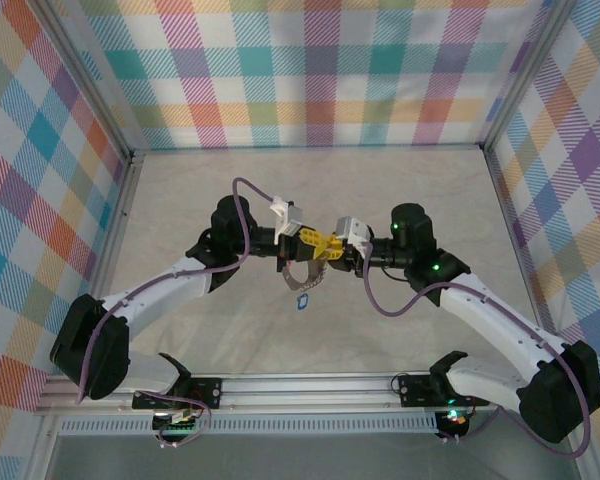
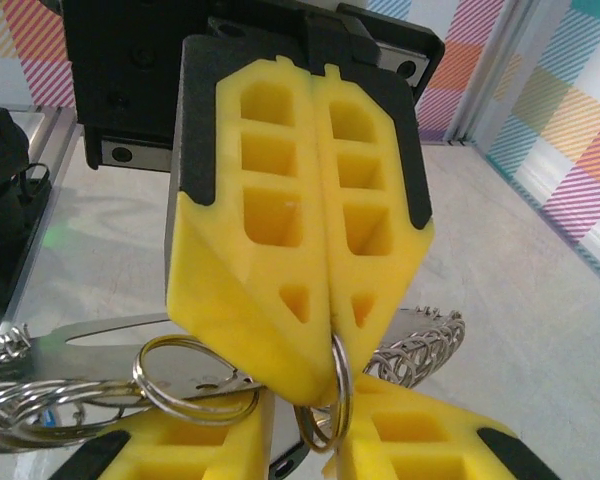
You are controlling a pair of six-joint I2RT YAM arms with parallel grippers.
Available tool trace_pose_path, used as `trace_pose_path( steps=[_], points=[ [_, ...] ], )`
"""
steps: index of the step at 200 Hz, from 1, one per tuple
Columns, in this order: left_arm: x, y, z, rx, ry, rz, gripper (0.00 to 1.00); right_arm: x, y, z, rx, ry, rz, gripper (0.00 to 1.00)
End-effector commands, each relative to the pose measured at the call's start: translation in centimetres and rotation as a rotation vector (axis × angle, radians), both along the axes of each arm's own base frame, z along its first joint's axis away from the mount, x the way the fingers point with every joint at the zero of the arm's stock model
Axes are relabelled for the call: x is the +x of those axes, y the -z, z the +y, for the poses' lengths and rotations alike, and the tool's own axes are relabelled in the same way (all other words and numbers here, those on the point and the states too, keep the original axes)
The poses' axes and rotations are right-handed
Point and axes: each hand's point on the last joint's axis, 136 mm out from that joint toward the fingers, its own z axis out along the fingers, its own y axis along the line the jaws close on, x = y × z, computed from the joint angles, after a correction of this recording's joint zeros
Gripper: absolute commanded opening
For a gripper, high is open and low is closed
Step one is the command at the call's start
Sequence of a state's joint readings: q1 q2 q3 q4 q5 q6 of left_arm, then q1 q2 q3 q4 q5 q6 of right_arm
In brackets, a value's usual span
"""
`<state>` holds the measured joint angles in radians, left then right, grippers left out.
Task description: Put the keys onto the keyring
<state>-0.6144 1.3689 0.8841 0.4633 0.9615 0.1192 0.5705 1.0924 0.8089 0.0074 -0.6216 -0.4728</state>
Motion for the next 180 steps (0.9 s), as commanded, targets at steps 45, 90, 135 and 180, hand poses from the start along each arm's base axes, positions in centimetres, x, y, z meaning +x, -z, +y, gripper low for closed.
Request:
trace_pose_path(
  steps=[45, 90, 135, 180],
  points=[
    [-0.9, -1.9, -0.8, -0.032, 0.035, -0.048, 0.0, -0.9, -3.1, 1.0, 0.13, -0.072, -0.068, 0.24],
    [-0.5, -2.8, 0.2, -0.013, 0.008, -0.063, 0.0, -0.7, -2.1, -0.9, 0.068, -0.001, -0.058, 0.3],
    [-0.7, -3.6, 0.8, -0.017, 0.017, -0.038, 0.0, -0.8, -1.4, -2.4, 0.047, 0.047, -0.045, 0.31],
    [-0.4, -4.8, 0.9, -0.043, 0.011, -0.036, 0.0, -1.4, -0.9, -2.8, 0.04, 0.046, -0.041, 0.35]
  ],
)
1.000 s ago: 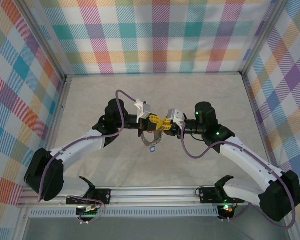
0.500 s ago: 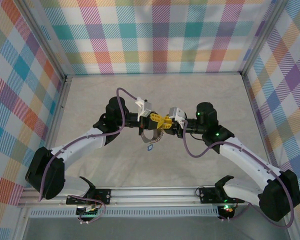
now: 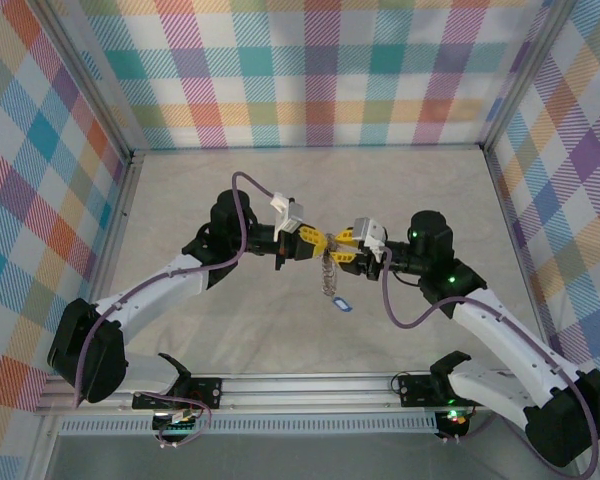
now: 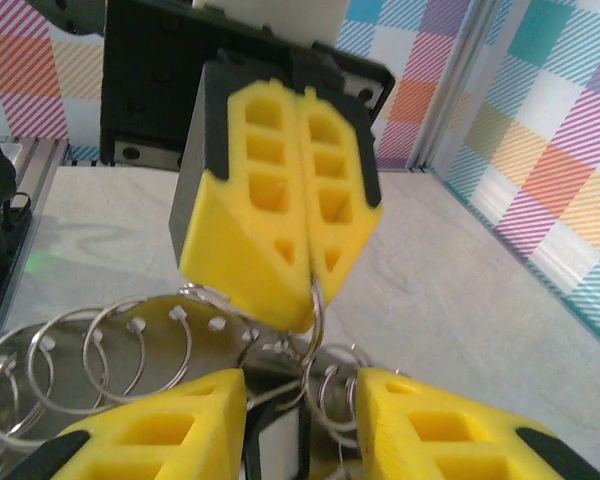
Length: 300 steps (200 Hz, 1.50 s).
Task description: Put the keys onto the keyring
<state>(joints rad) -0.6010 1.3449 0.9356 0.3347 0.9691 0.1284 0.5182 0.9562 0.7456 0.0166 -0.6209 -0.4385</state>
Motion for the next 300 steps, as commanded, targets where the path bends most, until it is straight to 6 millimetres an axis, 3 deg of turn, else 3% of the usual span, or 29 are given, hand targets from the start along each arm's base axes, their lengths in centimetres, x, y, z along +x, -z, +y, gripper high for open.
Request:
trace_pose_path(
  steps=[1, 88, 151, 174, 211, 300],
  points=[
    [-0.4, -3.9, 0.4, -0.073, 0.016, -0.07, 0.0, -0.7, 0.6, -0.3, -0.011, -0.015, -0.002, 0.35],
    [-0.2, -5.1, 0.6, -0.124, -0.017, -0.051, 0.0, -1.4, 0.9, -0.2, 0.081, -0.024, 0.035, 0.37],
    [-0.4, -4.9, 0.7, -0.123, -0.011, -0.039, 0.0, -0.8, -1.3, -0.4, 0.136, 0.009, -0.042, 0.36],
    [-0.5, -5.0, 0.6, -0.125, -0.003, -0.043, 0.0, -0.9, -1.9, -0.4, 0.142, 0.007, -0.063, 0.31],
    [-0.4, -4.6, 0.3, -0.119, 0.017, -0.038, 0.0, -0.8, -2.9, -0.2, 0.163, -0.007, -0.078, 0.31],
    [-1.4, -3.5, -0.4, -0.076, 0.091, -0.045, 0.0, -0.5, -3.5, 0.6, 0.164, -0.05, -0.073, 0.21]
  ],
)
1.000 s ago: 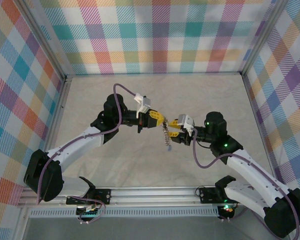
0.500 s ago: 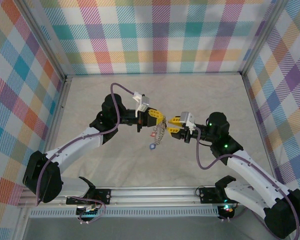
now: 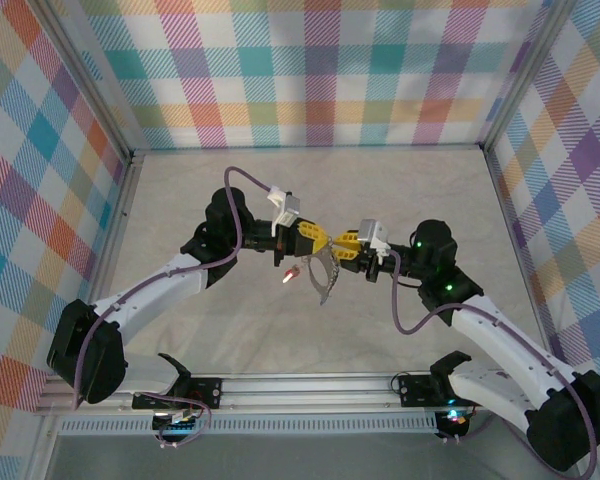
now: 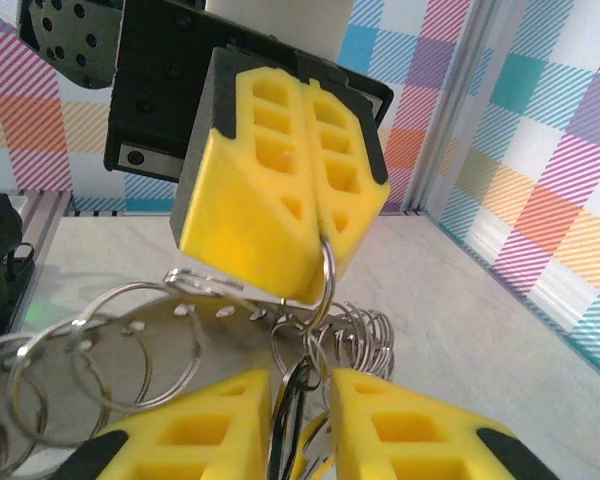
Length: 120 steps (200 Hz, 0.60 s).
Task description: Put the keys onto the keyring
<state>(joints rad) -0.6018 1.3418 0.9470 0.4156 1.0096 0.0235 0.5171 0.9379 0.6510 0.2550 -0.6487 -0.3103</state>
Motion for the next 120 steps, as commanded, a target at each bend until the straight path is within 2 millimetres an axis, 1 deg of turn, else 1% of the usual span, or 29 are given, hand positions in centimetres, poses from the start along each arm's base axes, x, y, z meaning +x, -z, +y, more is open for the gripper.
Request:
trace_pose_path(
  steps=[1, 25, 54, 66, 74, 94, 120],
  points=[
    [-0.86, -1.45, -0.36, -0.023, 0.055, -0.075, 0.0, -0.32, -2.49, 0.32, 0.041, -0.04, -0.058, 0.21],
    [-0.83, -1.03, -0.55, -0.01, 0.061, -0.071, 0.0, -0.52, -2.61, 0.54, 0.041, -0.064, -0.054, 0.16],
    [-0.67, -0.86, -0.74, -0.005, 0.056, -0.069, 0.0, -0.56, -2.55, 0.58, 0.038, -0.069, -0.057, 0.16],
    [-0.65, -0.76, -0.83, -0.002, 0.059, -0.068, 0.0, -0.58, -2.41, 0.62, 0.035, -0.073, -0.052, 0.11],
    [-0.71, -0.81, -0.86, -0.001, 0.063, -0.068, 0.0, -0.59, -2.37, 0.67, 0.032, -0.077, -0.048, 0.1],
    [-0.88, -0.88, -0.95, 0.001, 0.071, -0.074, 0.0, -0.47, -2.23, 0.77, 0.028, -0.08, -0.044, 0.1],
    [-1.11, -0.86, -1.01, 0.0, 0.081, -0.081, 0.0, -0.34, -2.12, 0.92, 0.027, -0.085, -0.034, 0.14]
  ],
)
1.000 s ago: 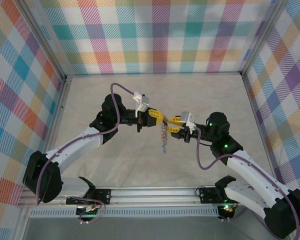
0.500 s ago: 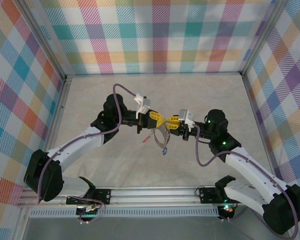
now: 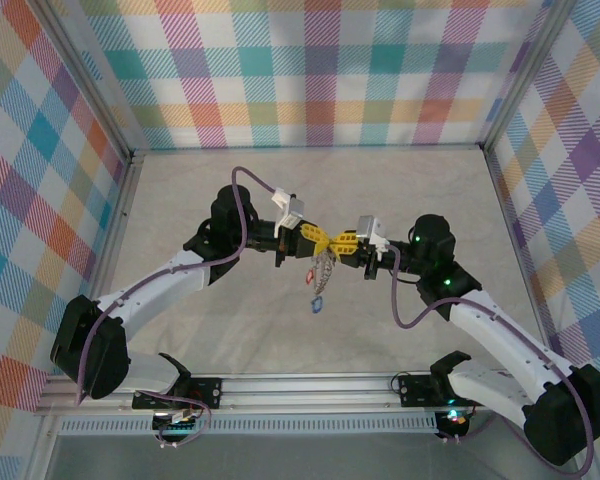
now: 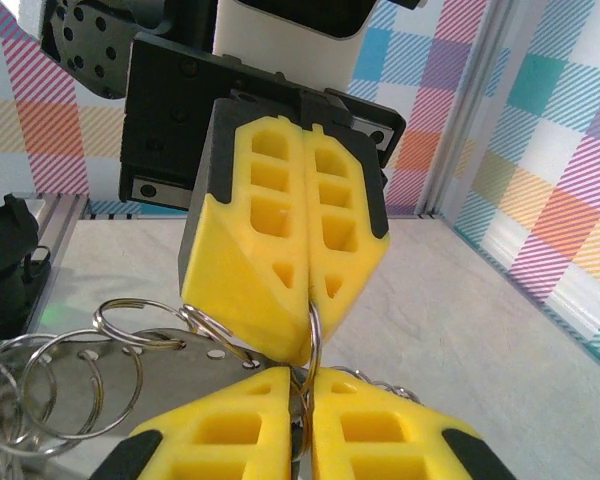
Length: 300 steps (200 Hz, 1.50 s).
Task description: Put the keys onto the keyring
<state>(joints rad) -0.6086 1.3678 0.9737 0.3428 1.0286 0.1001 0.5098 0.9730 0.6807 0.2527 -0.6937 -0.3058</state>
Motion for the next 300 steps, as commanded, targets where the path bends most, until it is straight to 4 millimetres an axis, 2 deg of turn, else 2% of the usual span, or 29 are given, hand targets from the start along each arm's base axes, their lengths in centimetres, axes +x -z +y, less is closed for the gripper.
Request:
trace_pose_path(
  steps=[1, 40, 56, 72, 82, 96, 114, 126, 138, 168, 206, 260, 300],
  points=[
    [-1.1, -1.9, -0.6, -0.036, 0.054, -0.065, 0.0, -0.4, -1.8, 0.5, 0.025, -0.048, -0.046, 0.14],
    [-1.4, -1.8, -0.7, -0.035, 0.064, -0.08, 0.0, -0.2, -1.7, 0.7, 0.03, -0.054, -0.035, 0.17],
    [-1.4, -1.8, -0.7, -0.032, 0.06, -0.085, 0.0, -0.2, -1.5, 0.7, 0.019, -0.055, -0.027, 0.08],
    [-1.5, -1.5, -0.6, -0.017, 0.057, -0.086, 0.0, -0.1, -1.2, 0.7, 0.005, -0.048, -0.018, 0.04],
    [-1.6, -1.3, -0.5, 0.005, 0.055, -0.093, 0.05, 0.1, -1.1, 0.6, -0.01, -0.037, -0.016, 0.01],
    [-2.3, 0.1, 0.1, 0.096, 0.077, -0.127, 0.1, 0.3, -0.9, 0.5, -0.042, -0.025, -0.008, 0.0],
    [-3.0, 1.9, 1.3, 0.242, 0.095, -0.142, 0.12, 0.2, -0.5, 0.5, -0.089, -0.034, 0.013, 0.0],
    [-2.4, 2.8, 1.9, 0.321, 0.071, -0.13, 0.13, 0.1, -0.3, 0.5, -0.122, -0.046, 0.027, 0.0],
    [-1.7, 3.4, 2.2, 0.378, 0.045, -0.113, 0.2, 0.1, 0.4, 0.5, -0.169, -0.054, 0.054, 0.0],
    [-0.9, 4.2, 2.1, 0.418, 0.013, -0.095, 0.23, 0.4, 1.6, 0.3, -0.273, -0.034, 0.073, 0.0],
    [0.3, 5.3, 2.0, 0.466, -0.034, -0.103, 0.24, 0.5, 3.0, 0.3, -0.36, -0.039, 0.108, 0.0],
    [0.7, 5.4, 1.5, 0.449, -0.034, -0.107, 0.25, 0.5, 4.6, 0.8, -0.427, -0.061, 0.124, 0.0],
    [0.5, 6.2, 1.1, 0.463, -0.003, -0.087, 0.25, 0.7, 4.6, 1.3, -0.425, -0.072, 0.105, 0.0]
  ],
)
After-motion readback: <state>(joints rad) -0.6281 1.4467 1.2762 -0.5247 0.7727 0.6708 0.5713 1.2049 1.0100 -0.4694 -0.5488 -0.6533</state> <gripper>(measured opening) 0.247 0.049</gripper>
